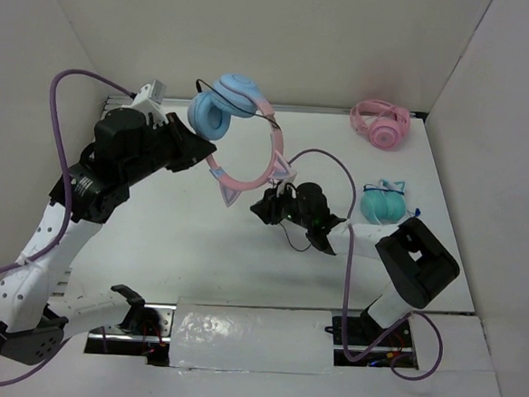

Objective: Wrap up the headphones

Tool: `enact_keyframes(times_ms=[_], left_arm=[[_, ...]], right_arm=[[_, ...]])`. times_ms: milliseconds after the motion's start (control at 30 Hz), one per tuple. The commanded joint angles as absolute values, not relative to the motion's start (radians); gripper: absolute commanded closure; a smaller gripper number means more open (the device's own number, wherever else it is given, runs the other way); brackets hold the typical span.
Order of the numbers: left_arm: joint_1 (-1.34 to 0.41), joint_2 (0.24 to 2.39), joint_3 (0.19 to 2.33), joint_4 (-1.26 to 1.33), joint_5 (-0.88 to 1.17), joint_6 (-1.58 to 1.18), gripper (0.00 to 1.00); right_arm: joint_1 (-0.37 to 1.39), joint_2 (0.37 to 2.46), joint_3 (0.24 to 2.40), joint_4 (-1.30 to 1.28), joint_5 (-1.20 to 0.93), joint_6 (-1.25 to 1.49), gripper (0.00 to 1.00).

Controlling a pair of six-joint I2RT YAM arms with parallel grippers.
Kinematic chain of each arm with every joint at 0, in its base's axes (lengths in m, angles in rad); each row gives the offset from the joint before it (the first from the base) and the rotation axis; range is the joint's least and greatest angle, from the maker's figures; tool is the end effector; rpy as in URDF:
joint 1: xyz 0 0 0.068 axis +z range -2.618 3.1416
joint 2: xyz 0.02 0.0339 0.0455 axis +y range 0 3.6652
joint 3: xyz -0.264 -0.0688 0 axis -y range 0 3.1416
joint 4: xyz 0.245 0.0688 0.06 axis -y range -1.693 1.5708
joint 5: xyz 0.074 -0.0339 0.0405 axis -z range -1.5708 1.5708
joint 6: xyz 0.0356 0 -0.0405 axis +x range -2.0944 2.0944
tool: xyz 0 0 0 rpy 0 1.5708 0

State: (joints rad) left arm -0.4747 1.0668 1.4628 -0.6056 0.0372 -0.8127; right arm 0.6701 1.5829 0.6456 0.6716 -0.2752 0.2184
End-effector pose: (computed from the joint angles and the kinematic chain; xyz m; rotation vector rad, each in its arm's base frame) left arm 0.1796 -0.0938 0.4717 -0.2889 1.8616 -0.9434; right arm 0.2456 0.2070 0.1871 -0.6236 1.8129 0.8646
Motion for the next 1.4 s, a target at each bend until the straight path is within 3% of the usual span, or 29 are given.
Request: enact_keyframes(times_ms=[0, 167, 300, 667, 900, 1000, 1033, 1133, 1367], left_arm=[[-0.479, 1.109, 1.537, -0.494, -0.029, -0.905, 1.00], [-0.472, 1.178, 1.566, -0.518, -0.081, -1.007, 1.00], [-0.472, 1.181, 1.536, -0.535, -0.214, -1.170, 1.00], [-0.462, 1.360, 1.681, -0.803, -0.422, -1.525, 1.00], [-0.434, 1.551, 1.841, -0.963, -0.394, -1.655, 1.00], [-0.433, 1.612, 1.873, -0.982, -0.413, -1.663, 1.00], [-0.431, 1.637, 1.865, -1.000, -0.432, -1.657, 1.00], [-0.428, 1.655, 1.829, -1.012, -0.466, -1.652, 1.00], [-0.396, 1.709, 1.755, -1.154, -0.465, -1.782, 1.00]], right_arm=[[0.718, 1.574, 0.646, 0.718, -0.305, 0.196, 0.66], [0.736, 1.569, 0.612, 0.667, -0.252, 0.244, 0.81], [0.758, 1.589, 0.558, 0.776, -0.331, 0.314, 0.83], [0.988, 1.612, 0.626, 0.598, 0.084, 0.431, 0.83], [1.133, 1.637, 0.815, 0.257, 0.322, 0.477, 0.84], [1.164, 1.664, 0.859, 0.192, 0.362, 0.460, 0.94], [1.175, 1.625, 0.856, 0.178, 0.373, 0.440, 1.00], [1.189, 1.533, 0.851, 0.129, 0.417, 0.431, 1.00], [1.190, 1.350, 1.017, -0.425, 0.629, 0.563, 1.00]])
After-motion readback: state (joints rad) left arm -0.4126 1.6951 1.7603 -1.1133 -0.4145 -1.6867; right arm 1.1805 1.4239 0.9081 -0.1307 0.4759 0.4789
